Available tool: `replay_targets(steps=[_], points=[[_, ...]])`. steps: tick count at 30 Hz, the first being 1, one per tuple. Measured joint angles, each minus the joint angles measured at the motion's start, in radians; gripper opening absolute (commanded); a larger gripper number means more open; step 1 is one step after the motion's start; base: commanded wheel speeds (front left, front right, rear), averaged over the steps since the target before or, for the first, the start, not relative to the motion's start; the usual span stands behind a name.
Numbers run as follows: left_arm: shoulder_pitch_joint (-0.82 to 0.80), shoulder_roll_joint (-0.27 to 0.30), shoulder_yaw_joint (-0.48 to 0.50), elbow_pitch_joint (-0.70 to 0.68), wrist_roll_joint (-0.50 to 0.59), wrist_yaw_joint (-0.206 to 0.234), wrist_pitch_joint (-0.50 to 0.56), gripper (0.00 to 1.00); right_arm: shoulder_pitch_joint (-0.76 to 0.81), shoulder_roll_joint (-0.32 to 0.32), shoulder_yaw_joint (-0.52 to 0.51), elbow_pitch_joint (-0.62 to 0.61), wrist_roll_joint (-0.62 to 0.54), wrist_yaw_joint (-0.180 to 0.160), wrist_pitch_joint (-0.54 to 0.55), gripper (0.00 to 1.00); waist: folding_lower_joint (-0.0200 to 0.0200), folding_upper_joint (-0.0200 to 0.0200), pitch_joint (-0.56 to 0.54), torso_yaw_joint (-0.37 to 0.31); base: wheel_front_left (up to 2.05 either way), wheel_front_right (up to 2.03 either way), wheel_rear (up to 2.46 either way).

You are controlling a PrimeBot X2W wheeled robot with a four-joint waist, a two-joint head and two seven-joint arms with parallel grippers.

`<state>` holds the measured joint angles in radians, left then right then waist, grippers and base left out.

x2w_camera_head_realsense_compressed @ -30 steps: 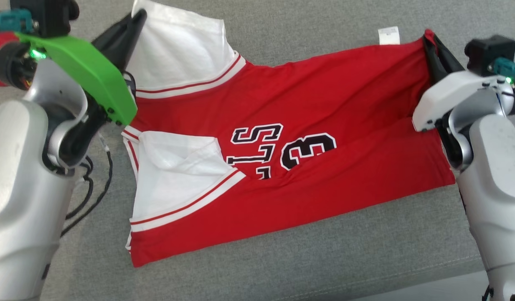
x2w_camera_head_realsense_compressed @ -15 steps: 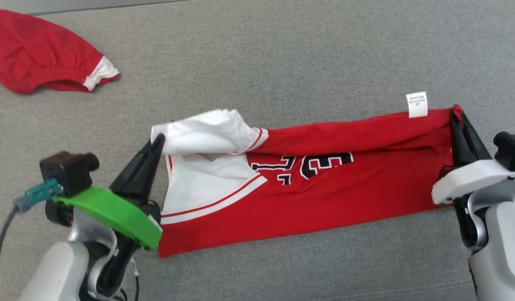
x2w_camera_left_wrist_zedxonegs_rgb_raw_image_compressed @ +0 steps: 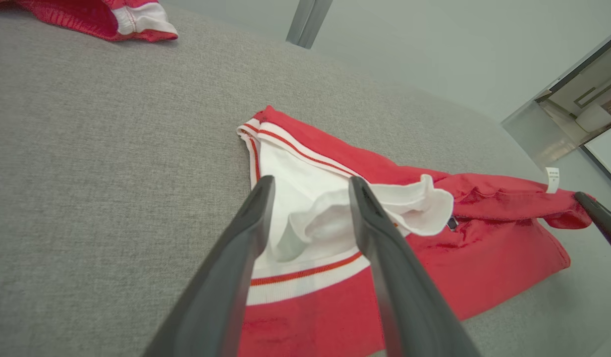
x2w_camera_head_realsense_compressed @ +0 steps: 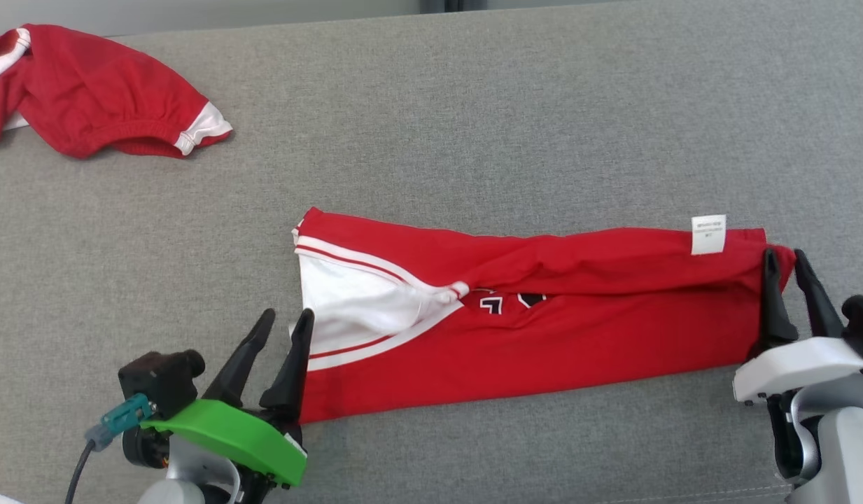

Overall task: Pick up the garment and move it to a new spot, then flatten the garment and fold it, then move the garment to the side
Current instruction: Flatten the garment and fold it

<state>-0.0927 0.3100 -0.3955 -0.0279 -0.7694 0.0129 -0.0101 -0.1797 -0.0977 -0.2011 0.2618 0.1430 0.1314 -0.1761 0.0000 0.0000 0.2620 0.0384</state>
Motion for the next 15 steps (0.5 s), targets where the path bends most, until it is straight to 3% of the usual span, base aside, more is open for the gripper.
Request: replay_targets(steps=[10, 15], points=[[0.057, -0.013, 0.042, -0.066, 0.084, 0.090, -0.144, 1.00, 0.088, 0.031, -0.095, -0.012, 0.003, 0.000, -0.044, 1.00, 0.0000, 0.0000, -0.046, 0.020, 0.00, 0.00, 0.00], [0.053, -0.019, 0.037, -0.034, 0.123, 0.112, -0.174, 1.00, 0.060, 0.035, -0.069, -0.022, 0.003, 0.000, 0.034, 1.00, 0.0000, 0.0000, -0.064, 0.019, 0.00, 0.00, 0.00]])
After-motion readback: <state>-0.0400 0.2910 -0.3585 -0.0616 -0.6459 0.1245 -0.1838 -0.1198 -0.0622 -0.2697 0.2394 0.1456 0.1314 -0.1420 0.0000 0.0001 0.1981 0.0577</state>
